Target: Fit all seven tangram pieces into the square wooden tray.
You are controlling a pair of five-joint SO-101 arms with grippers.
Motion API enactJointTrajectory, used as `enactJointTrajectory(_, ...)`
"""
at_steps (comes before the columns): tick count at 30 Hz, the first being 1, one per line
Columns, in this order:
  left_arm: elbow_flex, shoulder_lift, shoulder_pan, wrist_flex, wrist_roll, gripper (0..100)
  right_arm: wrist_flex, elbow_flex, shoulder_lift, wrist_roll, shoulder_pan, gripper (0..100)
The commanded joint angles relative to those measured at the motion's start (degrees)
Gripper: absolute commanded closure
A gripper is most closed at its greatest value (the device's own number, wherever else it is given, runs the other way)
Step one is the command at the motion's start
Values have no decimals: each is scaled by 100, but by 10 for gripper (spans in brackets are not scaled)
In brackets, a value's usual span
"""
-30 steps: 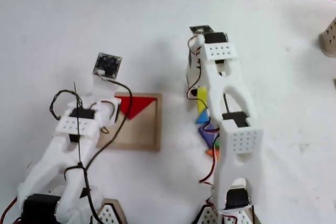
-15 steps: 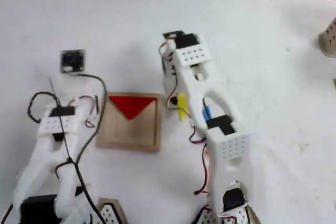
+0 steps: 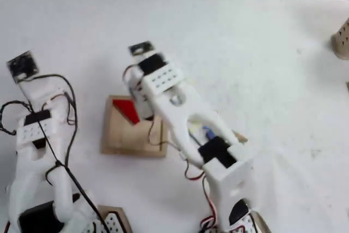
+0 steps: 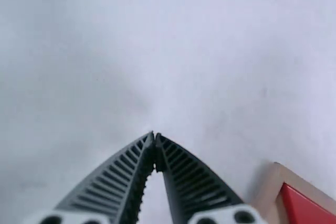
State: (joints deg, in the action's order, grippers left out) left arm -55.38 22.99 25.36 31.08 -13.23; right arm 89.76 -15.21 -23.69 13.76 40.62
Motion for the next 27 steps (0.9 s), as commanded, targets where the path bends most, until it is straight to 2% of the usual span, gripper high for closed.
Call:
enactJointTrajectory(1,281,154,75,-158,-88,972,-505,97,338,413,505,826)
enactJointTrajectory(5,281,154,75,-193,-88,972,-840,114,330,668,804,826)
enactJointTrajectory(8,255,154,57,-281,-79,972,-778,70,426,457,804,826)
enactJointTrajectory(10,255,154,48,-281,-70,972,-400,-18,629,9,488,825)
enactJointTrajectory(13,255,154,48,-255,-62,972,22,0,980,-413,-400,825)
enactJointTrajectory(18,246,154,40,-237,-53,972,374,44,1218,-1618,-1648,806)
enactJointTrajectory(23,246,154,13,-229,-53,972,84,387,927,-2374,-2176,722)
enactJointTrajectory(27,246,154,13,-141,-53,972,-505,466,470,-2664,-2510,682)
